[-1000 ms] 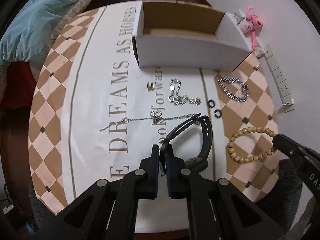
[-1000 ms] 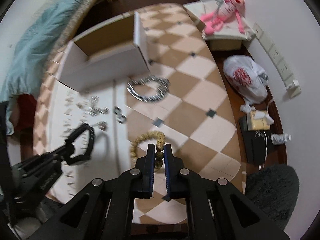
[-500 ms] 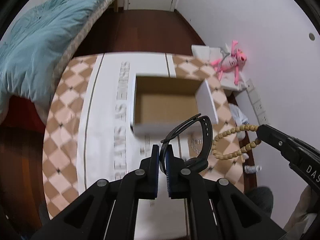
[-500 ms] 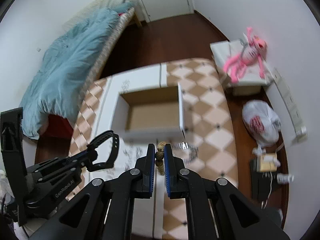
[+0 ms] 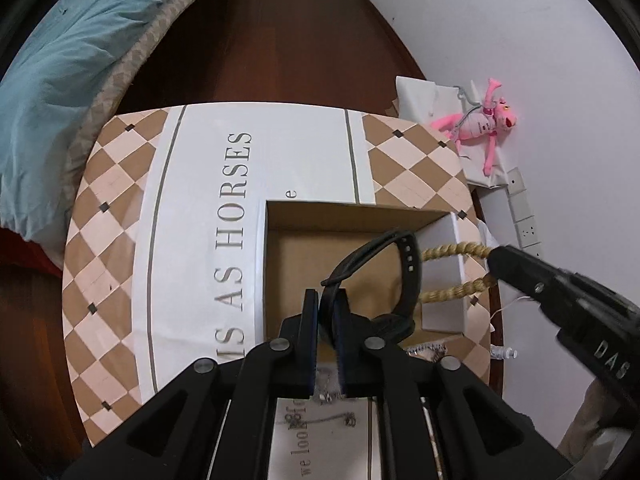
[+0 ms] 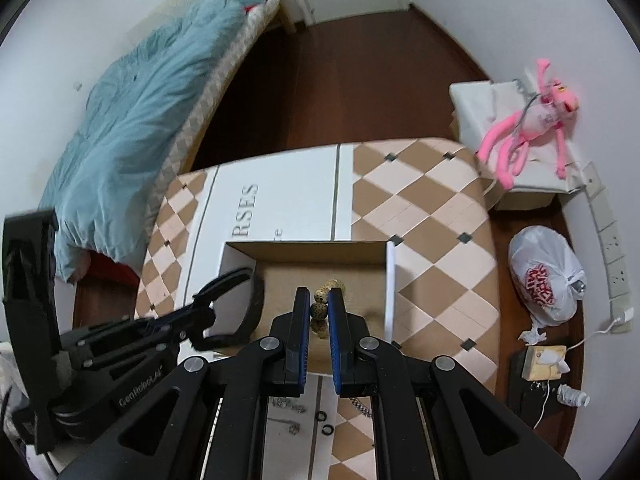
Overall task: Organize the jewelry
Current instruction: 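Carry the watch and bead bracelet into the white box and open both grippers, then withdraw both grippers from the box toward the remaining jewelry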
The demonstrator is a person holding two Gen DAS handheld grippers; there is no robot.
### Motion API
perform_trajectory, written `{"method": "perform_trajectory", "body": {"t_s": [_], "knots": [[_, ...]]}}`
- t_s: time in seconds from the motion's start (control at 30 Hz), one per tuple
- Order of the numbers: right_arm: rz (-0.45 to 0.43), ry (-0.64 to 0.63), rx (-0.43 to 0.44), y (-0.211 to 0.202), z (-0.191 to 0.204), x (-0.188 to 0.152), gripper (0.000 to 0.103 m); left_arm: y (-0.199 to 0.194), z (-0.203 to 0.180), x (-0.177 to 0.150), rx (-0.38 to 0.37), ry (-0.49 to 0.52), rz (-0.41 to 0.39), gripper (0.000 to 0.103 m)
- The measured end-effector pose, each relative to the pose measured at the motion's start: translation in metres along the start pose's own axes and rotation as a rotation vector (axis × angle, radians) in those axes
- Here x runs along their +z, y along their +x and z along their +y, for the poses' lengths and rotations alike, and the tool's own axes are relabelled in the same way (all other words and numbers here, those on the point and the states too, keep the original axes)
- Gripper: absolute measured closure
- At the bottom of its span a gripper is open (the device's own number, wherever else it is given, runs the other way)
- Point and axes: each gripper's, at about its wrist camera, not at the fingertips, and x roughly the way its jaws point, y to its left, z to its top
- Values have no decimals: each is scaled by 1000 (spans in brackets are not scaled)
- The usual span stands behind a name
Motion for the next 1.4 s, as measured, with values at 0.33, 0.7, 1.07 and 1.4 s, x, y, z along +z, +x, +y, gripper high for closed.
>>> {"method": "perform_trajectory", "body": {"t_s": [0.33, 0.7, 1.07, 1.4], "knots": [[88, 47, 48, 27, -15, 10, 47, -5, 15, 25, 27, -75, -37, 15], [68, -33, -258, 36, -19, -24, 9, 1, 20, -10, 230, -8, -146, 1], [46, -17, -334, 41, -19, -55, 7, -2, 16, -32, 287, 36, -184, 1], [-96, -17, -384, -13, 1, -71, 7, -42, 7, -53, 257, 27, -254, 1]]}}
